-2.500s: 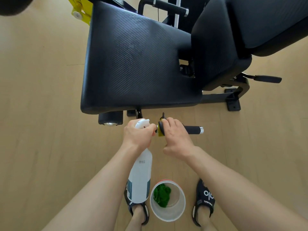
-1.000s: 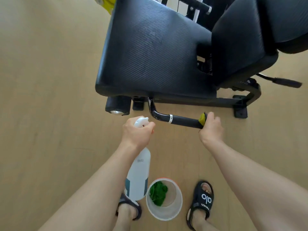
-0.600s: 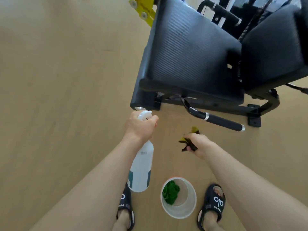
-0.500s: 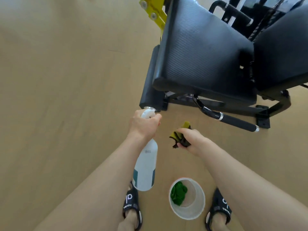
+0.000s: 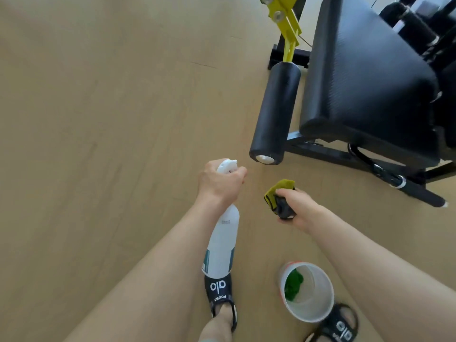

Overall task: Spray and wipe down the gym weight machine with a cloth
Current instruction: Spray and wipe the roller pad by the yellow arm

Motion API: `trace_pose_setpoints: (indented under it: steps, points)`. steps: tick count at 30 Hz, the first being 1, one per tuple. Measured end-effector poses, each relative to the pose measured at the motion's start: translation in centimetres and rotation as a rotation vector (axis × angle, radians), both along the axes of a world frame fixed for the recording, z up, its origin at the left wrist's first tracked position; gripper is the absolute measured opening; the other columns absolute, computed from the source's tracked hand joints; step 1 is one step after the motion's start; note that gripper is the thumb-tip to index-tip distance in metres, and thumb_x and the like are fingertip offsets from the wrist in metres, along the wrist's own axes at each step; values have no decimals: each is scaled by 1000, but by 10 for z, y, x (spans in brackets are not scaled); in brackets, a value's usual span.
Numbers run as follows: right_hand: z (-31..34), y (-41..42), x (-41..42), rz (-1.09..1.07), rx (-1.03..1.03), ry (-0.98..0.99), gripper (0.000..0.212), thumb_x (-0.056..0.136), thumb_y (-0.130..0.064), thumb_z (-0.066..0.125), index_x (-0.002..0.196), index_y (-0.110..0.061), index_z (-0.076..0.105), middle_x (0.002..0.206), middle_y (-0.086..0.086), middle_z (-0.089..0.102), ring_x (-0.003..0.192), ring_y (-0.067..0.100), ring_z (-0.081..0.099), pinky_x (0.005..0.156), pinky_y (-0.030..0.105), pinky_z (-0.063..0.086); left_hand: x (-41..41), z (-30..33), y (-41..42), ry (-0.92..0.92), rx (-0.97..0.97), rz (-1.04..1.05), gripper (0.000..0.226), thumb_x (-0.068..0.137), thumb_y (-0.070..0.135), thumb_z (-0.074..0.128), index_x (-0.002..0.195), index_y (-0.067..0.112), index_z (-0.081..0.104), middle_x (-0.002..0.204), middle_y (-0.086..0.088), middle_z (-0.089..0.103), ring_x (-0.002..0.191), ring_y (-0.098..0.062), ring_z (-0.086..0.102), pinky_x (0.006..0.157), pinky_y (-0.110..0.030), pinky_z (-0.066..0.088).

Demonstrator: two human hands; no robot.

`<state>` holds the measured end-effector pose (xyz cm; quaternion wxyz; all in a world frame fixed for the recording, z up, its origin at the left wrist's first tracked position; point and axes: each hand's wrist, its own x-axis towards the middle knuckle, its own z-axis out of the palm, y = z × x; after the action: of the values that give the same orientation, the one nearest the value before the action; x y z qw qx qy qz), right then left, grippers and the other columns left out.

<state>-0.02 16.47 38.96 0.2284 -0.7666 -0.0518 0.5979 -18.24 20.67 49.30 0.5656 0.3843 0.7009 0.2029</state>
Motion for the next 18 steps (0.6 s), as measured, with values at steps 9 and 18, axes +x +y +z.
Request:
trace_pose_setpoints:
  steps: [9, 18]
  points:
    - [-17, 39, -17, -84, 99, -89, 16, 95, -13, 56, 110, -18, 52, 94, 11, 60, 76, 28, 58, 56, 29, 52, 2, -30, 30, 64, 17, -75, 27, 81, 17, 63, 84, -8, 54, 69, -7, 45, 62, -22, 38, 60, -34, 34]
    - [-69, 64, 25, -111, 274, -299, 26, 97, -18, 59, 121, -18, 50, 109, 5, 59, 94, 25, 62, 65, 32, 58, 60, -91, 69, -45, 21, -120, 31, 87, 17, 66, 70, 29, 43, 83, -5, 57, 69, -21, 46, 66, -34, 40]
